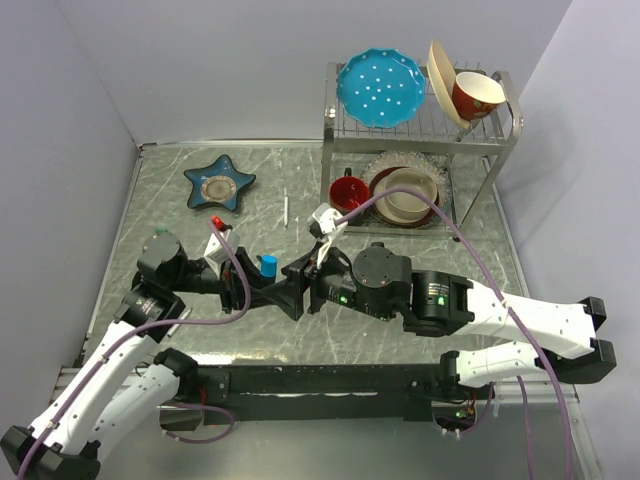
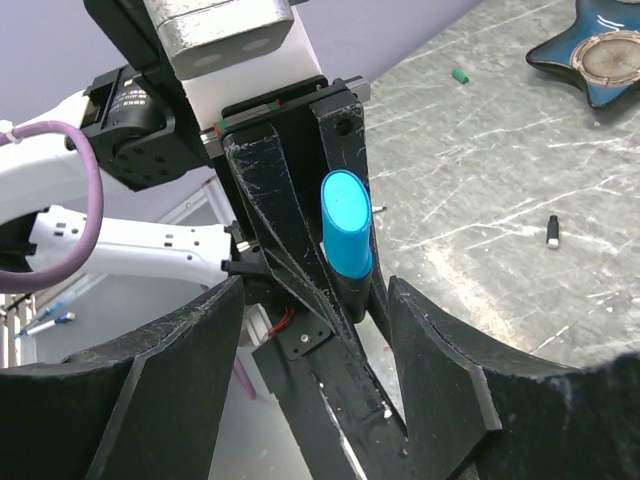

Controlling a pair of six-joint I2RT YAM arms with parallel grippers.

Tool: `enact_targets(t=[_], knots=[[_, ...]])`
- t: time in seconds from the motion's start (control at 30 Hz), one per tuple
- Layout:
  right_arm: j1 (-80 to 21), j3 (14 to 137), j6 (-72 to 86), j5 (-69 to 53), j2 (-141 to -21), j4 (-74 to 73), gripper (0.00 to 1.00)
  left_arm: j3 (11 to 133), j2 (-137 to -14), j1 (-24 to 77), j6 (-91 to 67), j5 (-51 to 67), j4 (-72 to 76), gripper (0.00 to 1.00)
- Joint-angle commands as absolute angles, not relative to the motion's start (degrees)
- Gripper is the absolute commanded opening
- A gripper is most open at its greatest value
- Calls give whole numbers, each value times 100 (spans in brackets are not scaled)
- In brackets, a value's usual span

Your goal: Insert the pens into the pen caps

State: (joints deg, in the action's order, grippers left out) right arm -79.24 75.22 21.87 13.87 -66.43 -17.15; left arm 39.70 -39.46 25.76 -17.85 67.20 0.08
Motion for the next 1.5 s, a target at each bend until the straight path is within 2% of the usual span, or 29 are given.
enact_targets(t=[0.0, 0.23, 0.47, 1.07, 1.23, 1.3, 1.43, 1.47], knots=[[-7823, 7744, 1942, 1074, -6364, -1530, 67, 4078, -3929, 2637, -1828, 6908, 255, 1], [-7208, 7629, 1951, 80, -6310, -1090, 66, 3982, -3876, 2733, -2109, 7145, 606, 1], [-7014, 7770, 1828, -615, -6521, -967, 60, 3981, -3937, 2812, -2153, 7207, 615, 1], [-6935, 7875, 1942, -879, -6777, -703, 48, 4008, -4017, 2927, -2101, 7172, 501, 1], [-6926, 7866, 1977, -835, -6811, -808, 37, 4025, -4025, 2936, -2144, 7181, 571, 1], [-6934, 7770, 1995, -922, -6829, -844, 36, 4060, -4034, 2944, -2171, 7216, 624, 1], [-6926, 7436, 2013, -1212, -6820, -835, 8, 4087, -4025, 2962, -2303, 7225, 826, 1], [-6926, 7322, 2021, -1343, -6829, -861, 5, 4096, -4043, 2962, -2329, 7207, 861, 1]])
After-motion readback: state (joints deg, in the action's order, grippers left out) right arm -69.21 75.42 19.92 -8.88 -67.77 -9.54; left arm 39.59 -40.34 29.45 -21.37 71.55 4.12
